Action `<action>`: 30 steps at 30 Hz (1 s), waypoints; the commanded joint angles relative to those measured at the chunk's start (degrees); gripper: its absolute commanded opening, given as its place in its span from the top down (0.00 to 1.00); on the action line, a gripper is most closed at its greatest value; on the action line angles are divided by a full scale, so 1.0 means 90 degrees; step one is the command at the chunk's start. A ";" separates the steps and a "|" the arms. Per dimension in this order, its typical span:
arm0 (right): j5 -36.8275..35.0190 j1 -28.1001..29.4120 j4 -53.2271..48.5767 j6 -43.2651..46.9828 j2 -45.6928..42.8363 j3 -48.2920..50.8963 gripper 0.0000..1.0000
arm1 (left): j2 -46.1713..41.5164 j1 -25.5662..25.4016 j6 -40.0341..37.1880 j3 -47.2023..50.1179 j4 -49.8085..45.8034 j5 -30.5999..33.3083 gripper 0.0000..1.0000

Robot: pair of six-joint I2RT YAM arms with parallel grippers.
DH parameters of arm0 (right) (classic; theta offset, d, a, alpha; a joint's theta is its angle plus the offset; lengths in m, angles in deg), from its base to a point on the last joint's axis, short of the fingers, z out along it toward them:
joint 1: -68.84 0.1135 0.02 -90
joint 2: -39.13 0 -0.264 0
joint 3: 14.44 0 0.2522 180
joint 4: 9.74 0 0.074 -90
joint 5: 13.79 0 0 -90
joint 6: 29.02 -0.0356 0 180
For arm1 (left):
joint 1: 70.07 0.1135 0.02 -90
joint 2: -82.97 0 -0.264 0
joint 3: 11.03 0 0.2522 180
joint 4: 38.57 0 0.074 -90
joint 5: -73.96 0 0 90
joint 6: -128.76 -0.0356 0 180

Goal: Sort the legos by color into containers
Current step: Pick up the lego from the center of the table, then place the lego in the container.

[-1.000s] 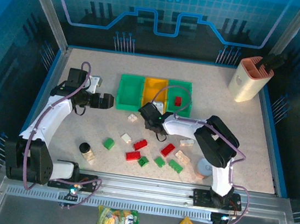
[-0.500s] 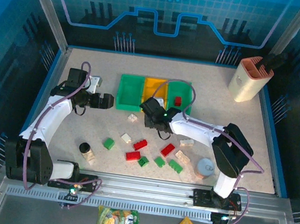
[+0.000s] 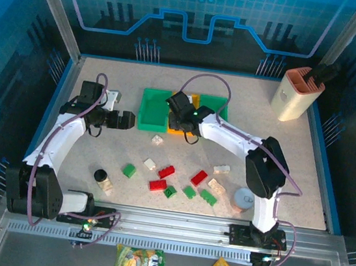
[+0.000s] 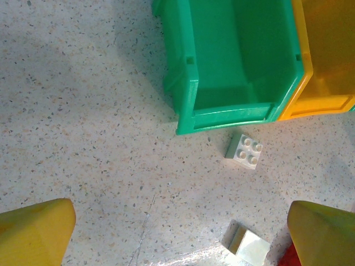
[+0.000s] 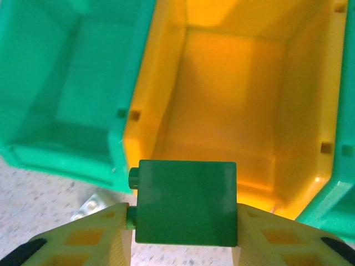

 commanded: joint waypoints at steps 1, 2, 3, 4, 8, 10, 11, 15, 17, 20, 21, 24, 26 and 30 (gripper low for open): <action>0.0068 -0.0240 -0.0304 0.0097 0.0338 -0.0354 0.55 | -0.0188 0.0003 -0.0063 0.0078 0.0065 -0.0076 0.01; 0.0078 -0.0285 -0.0293 0.0097 0.0428 -0.0416 0.55 | -0.0187 0.0004 -0.0070 0.0074 0.0056 -0.0074 0.01; 0.0121 -0.0353 -0.0314 0.0098 0.0571 -0.0530 0.55 | -0.0187 0.0005 -0.0063 0.0075 0.0065 -0.0076 0.01; 0.0153 -0.0411 -0.0339 0.0107 0.0684 -0.0641 0.55 | -0.0187 0.0002 -0.0061 0.0076 0.0060 -0.0077 0.01; 0.0247 -0.0562 -0.0410 0.0142 0.1098 -0.1019 0.55 | -0.0187 0.0002 -0.0058 0.0078 0.0056 -0.0079 0.01; 0.0234 -0.0616 -0.0425 0.0173 0.1263 -0.1211 0.55 | -0.0187 0.0007 -0.0053 0.0078 0.0059 -0.0078 0.01; 0.0234 -0.0636 -0.0444 0.0185 0.1334 -0.1290 0.55 | -0.0187 0.0004 -0.0053 0.0080 0.0058 -0.0073 0.01; 0.0273 -0.0721 -0.0510 0.0186 0.1601 -0.1572 0.54 | -0.0187 0.0003 -0.0053 0.0078 0.0067 -0.0069 0.01; 0.0289 -0.0758 -0.0492 0.0166 0.1666 -0.1635 0.53 | -0.0186 0.0002 -0.0054 0.0078 0.0067 -0.0073 0.01; 0.0299 -0.0793 -0.0489 0.0168 0.1750 -0.1724 0.52 | -0.0187 0.0004 -0.0055 0.0087 0.0066 -0.0065 0.01; 0.0294 -0.0794 -0.0502 0.0165 0.1766 -0.1752 0.51 | -0.0187 0.0002 -0.0053 0.0087 0.0066 -0.0049 0.01; 0.0302 -0.0790 -0.0511 0.0165 0.1775 -0.1779 0.48 | -0.0189 0.0005 -0.0053 0.0081 0.0075 -0.0048 0.01; 0.0303 -0.0788 -0.0521 0.0165 0.1747 -0.1778 0.48 | -0.0187 0.0002 -0.0014 0.0078 0.0075 -0.0081 0.01; 0.0294 -0.0791 -0.0508 0.0166 0.1607 -0.1703 0.47 | -0.0168 0.0002 0.0062 0.0068 0.0081 -0.0157 0.01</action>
